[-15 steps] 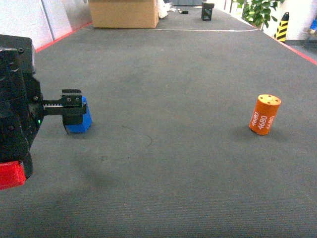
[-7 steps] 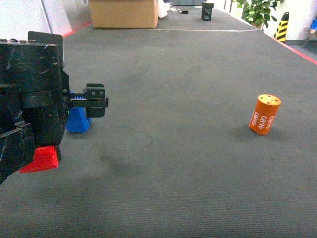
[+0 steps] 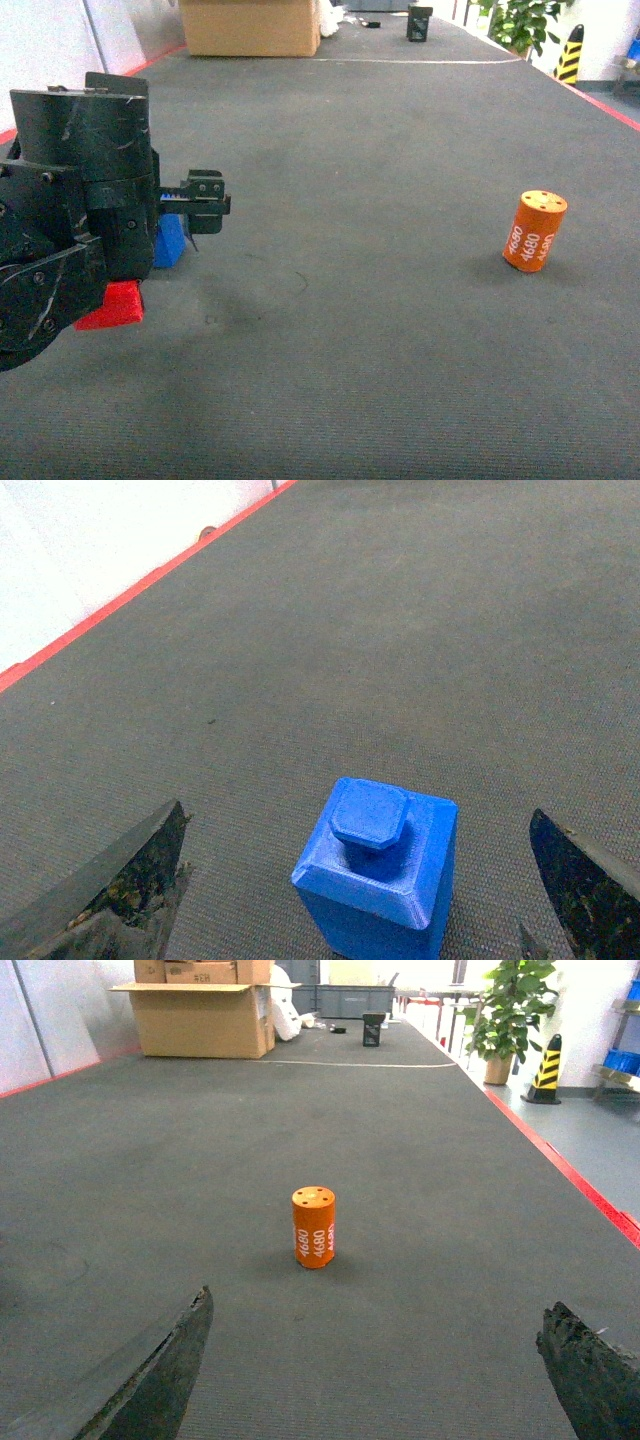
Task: Sort blue parts and orange caps into right shelf containers
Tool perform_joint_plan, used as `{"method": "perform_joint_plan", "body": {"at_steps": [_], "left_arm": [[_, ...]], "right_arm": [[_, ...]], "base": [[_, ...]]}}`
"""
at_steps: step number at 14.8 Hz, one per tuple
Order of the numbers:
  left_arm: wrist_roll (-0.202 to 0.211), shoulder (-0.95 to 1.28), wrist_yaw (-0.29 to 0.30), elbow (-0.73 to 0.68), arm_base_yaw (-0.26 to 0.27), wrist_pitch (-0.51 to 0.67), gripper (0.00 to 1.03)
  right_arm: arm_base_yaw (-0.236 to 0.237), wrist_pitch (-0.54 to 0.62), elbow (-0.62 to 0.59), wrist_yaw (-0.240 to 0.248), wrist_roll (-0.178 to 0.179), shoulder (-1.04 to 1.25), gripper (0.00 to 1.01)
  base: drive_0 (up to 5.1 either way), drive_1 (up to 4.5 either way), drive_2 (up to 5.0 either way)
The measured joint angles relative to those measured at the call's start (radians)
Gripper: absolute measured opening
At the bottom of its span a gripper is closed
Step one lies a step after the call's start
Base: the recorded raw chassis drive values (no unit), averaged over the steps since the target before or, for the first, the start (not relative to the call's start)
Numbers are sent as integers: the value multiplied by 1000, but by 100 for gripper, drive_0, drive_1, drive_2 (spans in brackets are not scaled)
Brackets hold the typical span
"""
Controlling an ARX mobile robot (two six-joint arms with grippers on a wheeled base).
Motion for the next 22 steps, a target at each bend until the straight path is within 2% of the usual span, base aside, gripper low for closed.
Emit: {"method": "perform_joint_plan", "body": {"at_steps": [13, 22], "left_arm": [[0, 92, 1, 132, 22, -59, 98], [-4, 125, -1, 166, 22, -76, 98]], "right_arm": [[0, 0, 0, 0, 0, 0, 98], [0, 0, 0, 0, 0, 0, 98]], "base": [[0, 0, 0], [0, 0, 0]]}}
